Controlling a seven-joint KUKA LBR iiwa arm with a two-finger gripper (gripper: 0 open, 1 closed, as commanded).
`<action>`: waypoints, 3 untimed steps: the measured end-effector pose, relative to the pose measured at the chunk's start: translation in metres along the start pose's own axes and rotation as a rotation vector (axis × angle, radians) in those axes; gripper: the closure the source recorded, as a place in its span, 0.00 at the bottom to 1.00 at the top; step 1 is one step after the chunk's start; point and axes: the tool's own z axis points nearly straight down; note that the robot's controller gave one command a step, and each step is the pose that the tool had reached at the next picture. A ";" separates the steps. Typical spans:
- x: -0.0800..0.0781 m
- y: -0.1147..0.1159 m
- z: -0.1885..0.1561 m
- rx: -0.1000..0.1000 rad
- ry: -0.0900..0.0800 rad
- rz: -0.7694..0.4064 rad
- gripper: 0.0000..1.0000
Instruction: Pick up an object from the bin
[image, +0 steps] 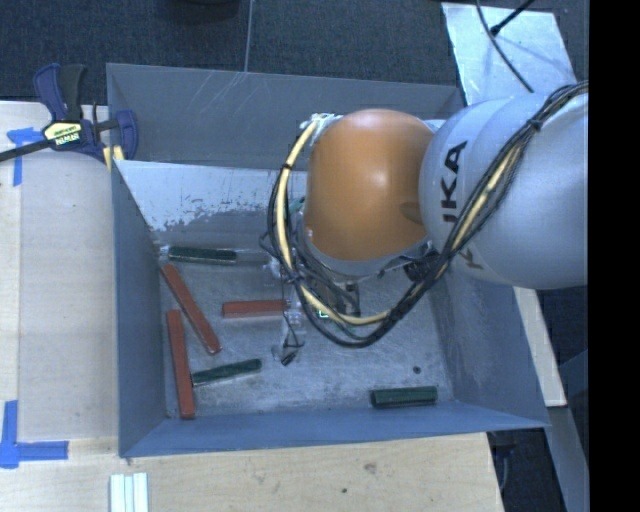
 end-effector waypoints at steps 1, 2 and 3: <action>-0.048 -0.016 0.149 0.001 -0.002 -0.028 0.00; -0.050 -0.015 0.145 -0.002 -0.009 -0.026 1.00; -0.063 -0.038 0.014 -0.001 -0.017 -0.048 1.00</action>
Offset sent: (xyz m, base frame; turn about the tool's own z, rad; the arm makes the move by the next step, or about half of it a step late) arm 0.0475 -0.0150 -0.1463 -0.0281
